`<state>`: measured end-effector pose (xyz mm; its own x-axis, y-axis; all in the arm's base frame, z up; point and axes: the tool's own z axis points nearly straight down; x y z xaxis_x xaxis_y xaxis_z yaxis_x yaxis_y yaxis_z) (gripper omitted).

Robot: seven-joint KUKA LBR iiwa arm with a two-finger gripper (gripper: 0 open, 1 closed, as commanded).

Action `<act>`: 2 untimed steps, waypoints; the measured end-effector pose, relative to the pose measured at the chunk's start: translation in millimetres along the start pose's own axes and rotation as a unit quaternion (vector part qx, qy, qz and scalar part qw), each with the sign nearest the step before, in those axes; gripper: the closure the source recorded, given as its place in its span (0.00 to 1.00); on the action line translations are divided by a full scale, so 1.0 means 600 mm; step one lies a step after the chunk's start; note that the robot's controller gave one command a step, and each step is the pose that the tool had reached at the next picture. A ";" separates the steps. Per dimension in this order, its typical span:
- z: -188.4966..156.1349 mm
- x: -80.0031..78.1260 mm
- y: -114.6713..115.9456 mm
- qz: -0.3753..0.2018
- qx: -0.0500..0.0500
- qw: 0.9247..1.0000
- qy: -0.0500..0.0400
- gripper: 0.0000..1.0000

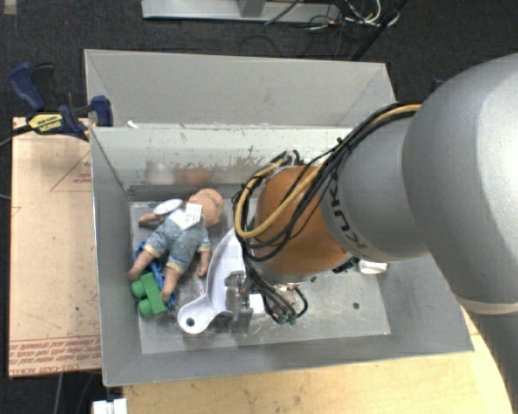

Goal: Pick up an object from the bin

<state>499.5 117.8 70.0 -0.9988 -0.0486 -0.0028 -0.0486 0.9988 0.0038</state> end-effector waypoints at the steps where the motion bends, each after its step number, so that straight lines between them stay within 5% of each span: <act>1: -0.004 0.001 0.000 0.000 0.000 1.000 0.001 1.00; 2: -0.025 0.004 -0.001 0.000 0.001 1.000 0.004 1.00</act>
Offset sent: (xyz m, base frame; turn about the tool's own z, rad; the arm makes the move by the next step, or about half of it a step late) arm 0.0001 -0.0002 0.0741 0.0000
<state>497.2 117.2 84.9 -0.9988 -0.0477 0.0055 -0.0477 0.9989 0.0025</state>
